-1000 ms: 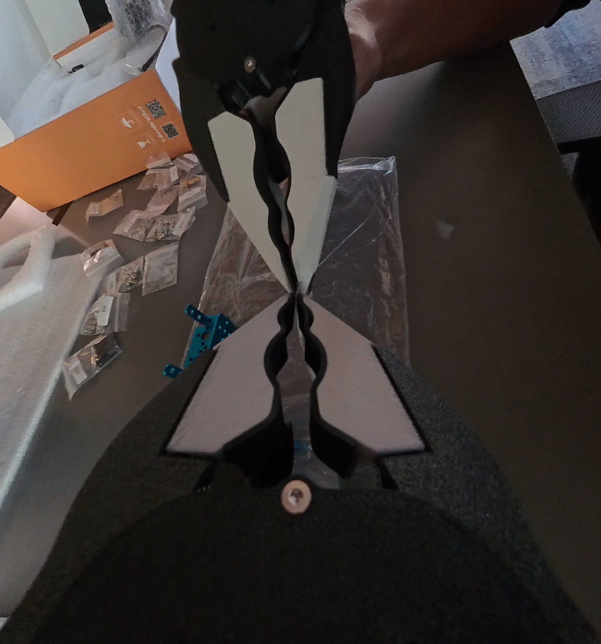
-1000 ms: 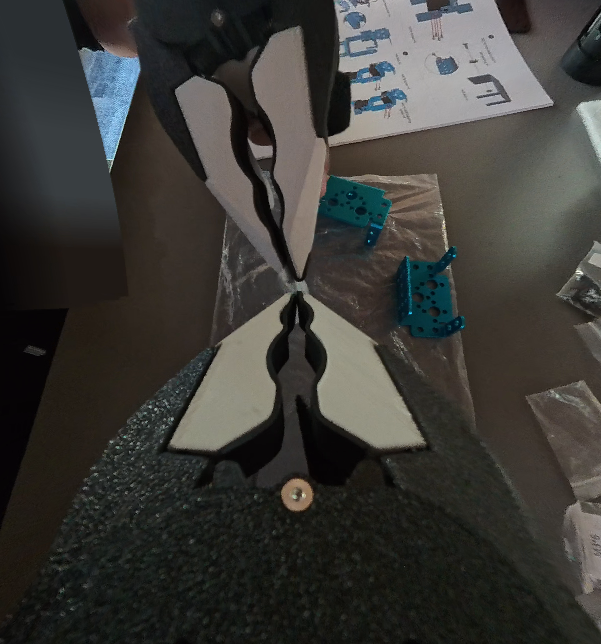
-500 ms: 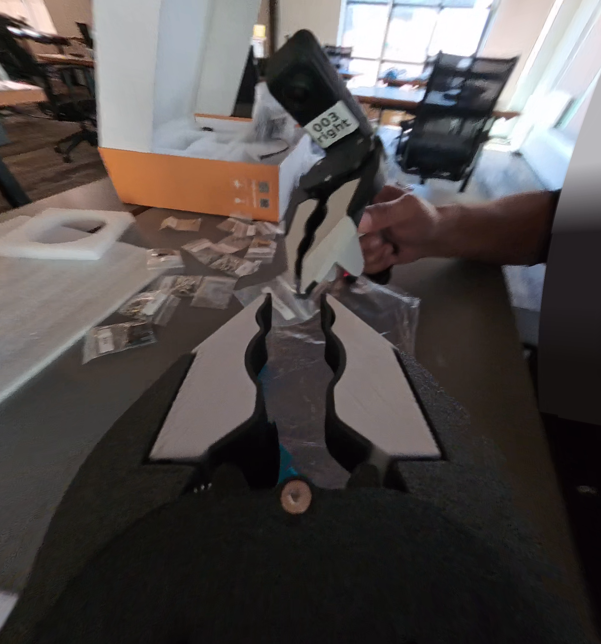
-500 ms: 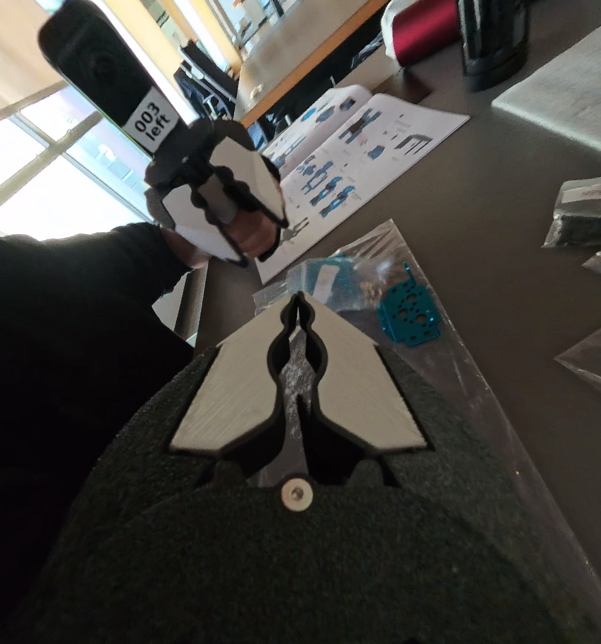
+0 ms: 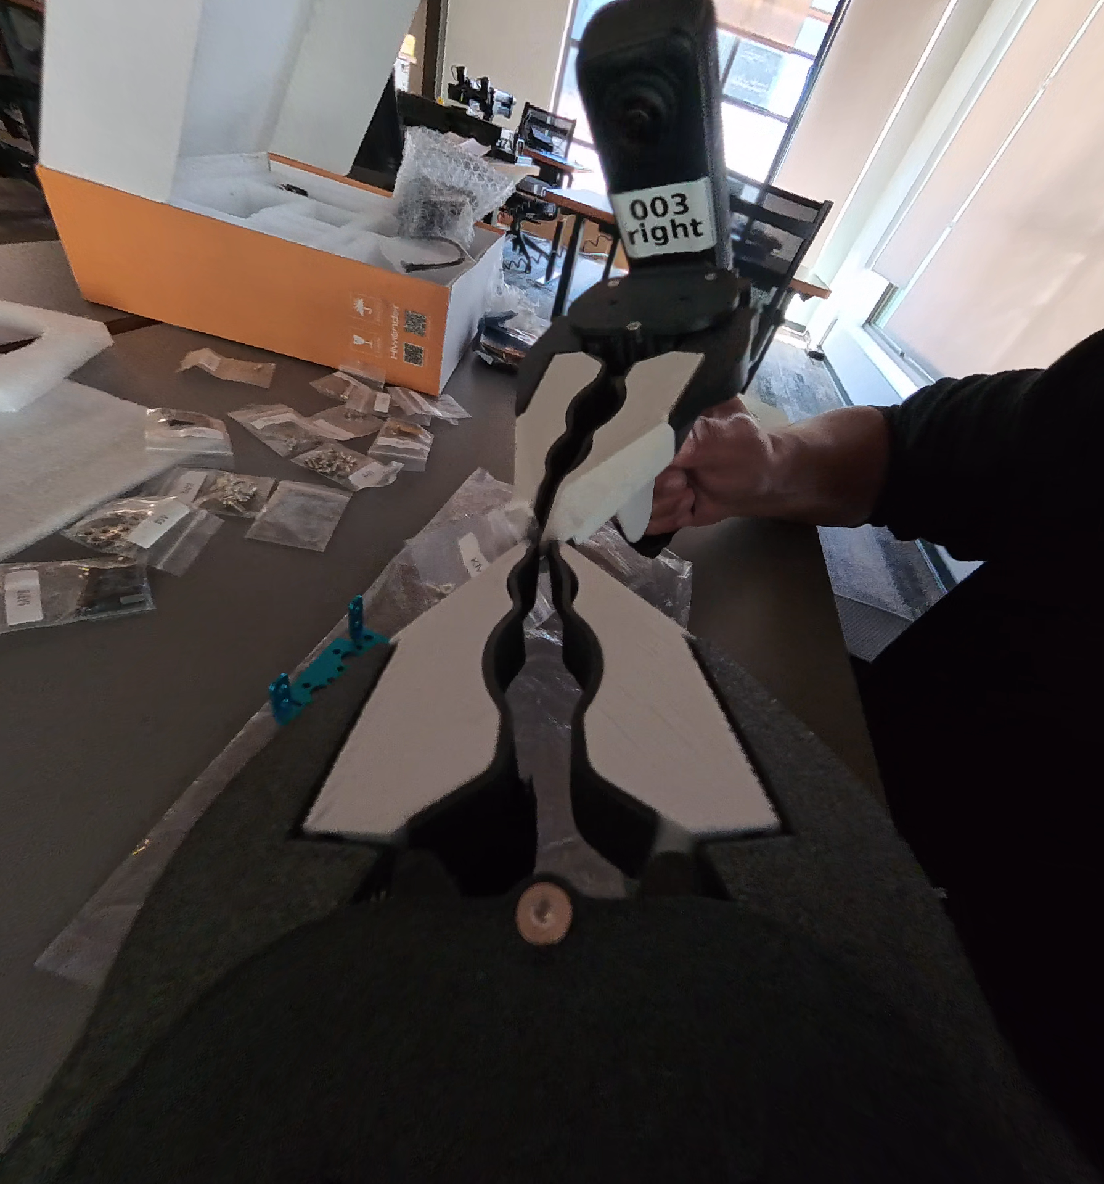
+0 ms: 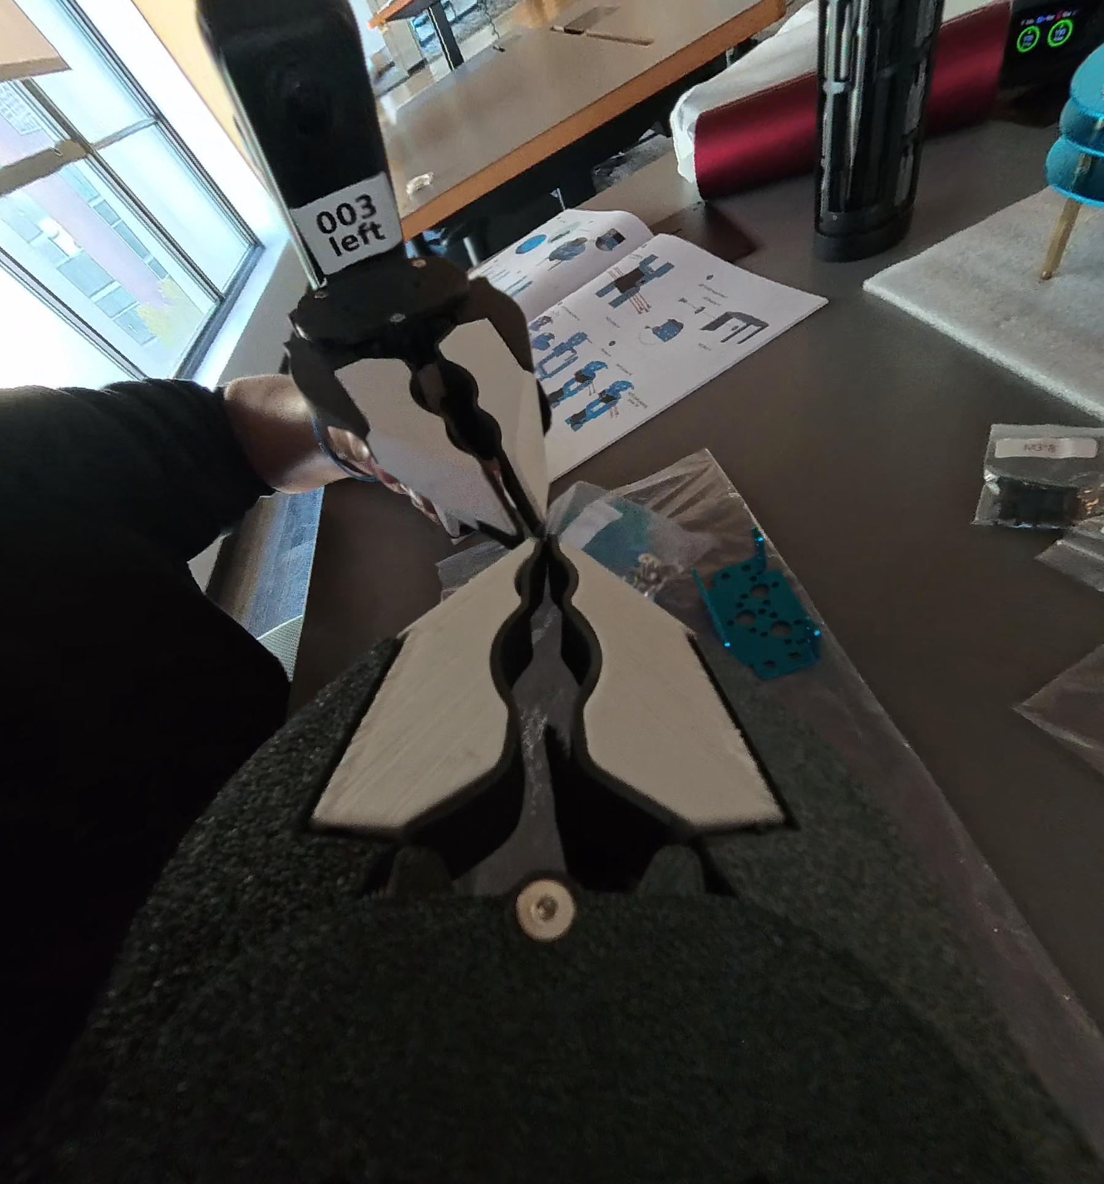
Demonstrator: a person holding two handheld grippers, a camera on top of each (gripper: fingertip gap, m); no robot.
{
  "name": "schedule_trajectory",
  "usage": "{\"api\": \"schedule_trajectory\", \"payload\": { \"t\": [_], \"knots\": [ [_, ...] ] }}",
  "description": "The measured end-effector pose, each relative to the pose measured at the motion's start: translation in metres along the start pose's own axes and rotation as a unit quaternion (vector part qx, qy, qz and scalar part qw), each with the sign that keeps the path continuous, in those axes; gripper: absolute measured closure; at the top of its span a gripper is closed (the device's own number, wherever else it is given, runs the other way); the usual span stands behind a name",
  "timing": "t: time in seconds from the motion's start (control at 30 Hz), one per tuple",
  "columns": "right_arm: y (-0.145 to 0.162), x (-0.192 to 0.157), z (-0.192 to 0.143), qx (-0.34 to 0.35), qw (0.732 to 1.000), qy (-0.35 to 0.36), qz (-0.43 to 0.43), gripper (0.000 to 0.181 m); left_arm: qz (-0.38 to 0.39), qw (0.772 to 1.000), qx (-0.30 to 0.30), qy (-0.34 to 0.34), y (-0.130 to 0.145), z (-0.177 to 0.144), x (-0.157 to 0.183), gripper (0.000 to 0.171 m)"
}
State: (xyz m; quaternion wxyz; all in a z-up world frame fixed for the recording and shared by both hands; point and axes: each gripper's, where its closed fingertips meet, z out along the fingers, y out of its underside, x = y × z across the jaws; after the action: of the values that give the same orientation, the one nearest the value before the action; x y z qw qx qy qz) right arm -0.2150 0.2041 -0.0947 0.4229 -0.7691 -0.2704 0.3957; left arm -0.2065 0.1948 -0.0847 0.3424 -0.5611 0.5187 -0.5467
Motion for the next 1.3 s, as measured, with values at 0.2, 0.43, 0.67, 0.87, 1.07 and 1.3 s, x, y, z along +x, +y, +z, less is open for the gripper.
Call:
{"api": "schedule_trajectory", "payload": {
  "t": [0.2,0.43,0.67,0.87,1.07,1.3],
  "knots": [
    [0.005,0.008,0.002,-0.011,0.997,0.054,-0.051,0.181,-0.006,1.000,-0.018,0.010,0.007,0.002,0.001,0.155],
    [0.005,0.012,0.002,0.001,0.998,0.052,-0.036,0.181,0.019,0.998,-0.055,-0.035,0.019,0.005,-0.014,0.143],
    [0.009,0.008,0.006,-0.012,0.997,0.051,-0.049,0.181,0.006,0.999,-0.050,-0.019,0.020,0.008,-0.009,0.149],
    [0.007,0.010,0.004,-0.008,0.997,0.058,-0.050,0.181,0.009,0.998,-0.050,-0.028,0.018,0.006,-0.013,0.154],
    [0.010,0.017,0.005,-0.017,0.996,0.081,-0.044,0.181,0.052,0.994,-0.066,-0.076,0.022,0.006,-0.020,0.158],
    [0.012,0.018,0.006,-0.018,0.995,0.095,-0.036,0.181,0.101,0.985,-0.060,-0.127,0.022,0.006,-0.027,0.171]
  ]
}}
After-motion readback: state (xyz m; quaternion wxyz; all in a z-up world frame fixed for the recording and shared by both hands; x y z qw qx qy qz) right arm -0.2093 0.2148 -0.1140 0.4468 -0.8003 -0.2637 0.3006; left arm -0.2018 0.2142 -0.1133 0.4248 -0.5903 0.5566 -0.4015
